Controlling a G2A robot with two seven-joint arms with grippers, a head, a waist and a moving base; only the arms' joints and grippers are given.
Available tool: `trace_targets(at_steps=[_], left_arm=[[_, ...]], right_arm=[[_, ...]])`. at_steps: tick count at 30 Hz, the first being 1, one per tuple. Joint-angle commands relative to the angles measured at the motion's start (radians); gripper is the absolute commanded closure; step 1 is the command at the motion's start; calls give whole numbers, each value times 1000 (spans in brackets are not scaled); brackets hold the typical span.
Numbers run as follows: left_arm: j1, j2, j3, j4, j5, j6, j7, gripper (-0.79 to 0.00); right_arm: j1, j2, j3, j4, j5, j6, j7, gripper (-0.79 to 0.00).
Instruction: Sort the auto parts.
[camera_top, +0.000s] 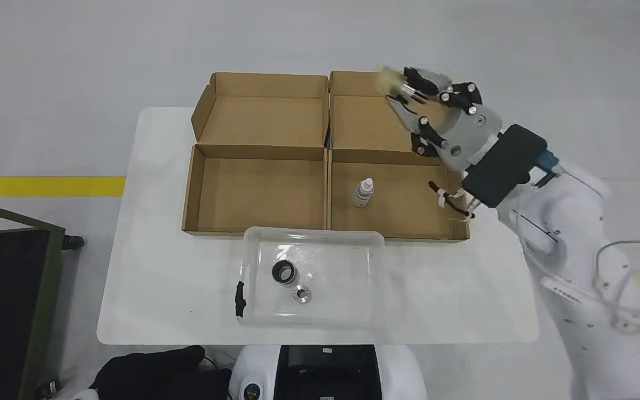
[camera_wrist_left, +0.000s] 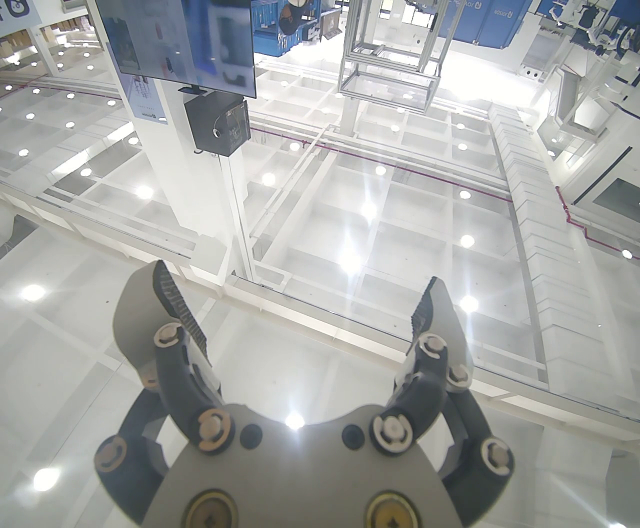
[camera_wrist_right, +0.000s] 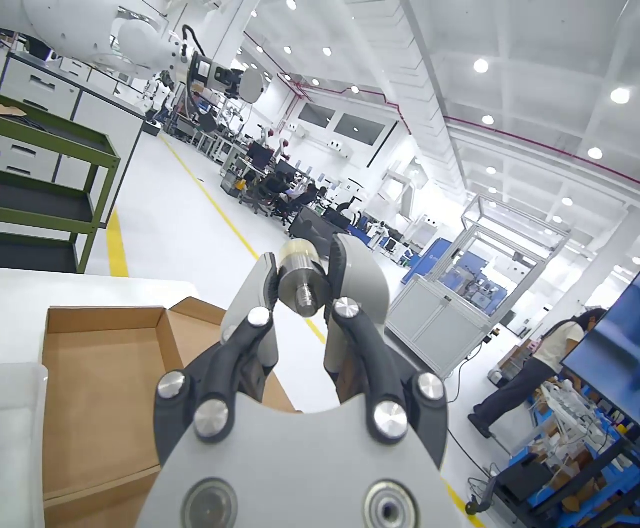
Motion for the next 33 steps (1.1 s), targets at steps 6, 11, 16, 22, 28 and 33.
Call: trace_targets(at_steps=[6,11,16,22,28,33], left_arm=[[0,0,0,0,0,0,0,-785],[0,0,0,0,0,0,0,-785],[0,0,0,0,0,0,0,-785],[0,0,0,0,0,0,0,-785],[0,0,0,0,0,0,0,-785],[0,0,0,0,0,0,0,-785]], right_arm=[[-23,2,14,-19,9,-60,-9,0],[-36,6,23,-23,-28,-85,64,0],[-61,8,3,-3,27,-148,193,0],[-105,11,-4,53,117,-200,295,0],[-162,19,20,91,151,-227,374,0],[-224,29,60,106,164,-240,410,0]])
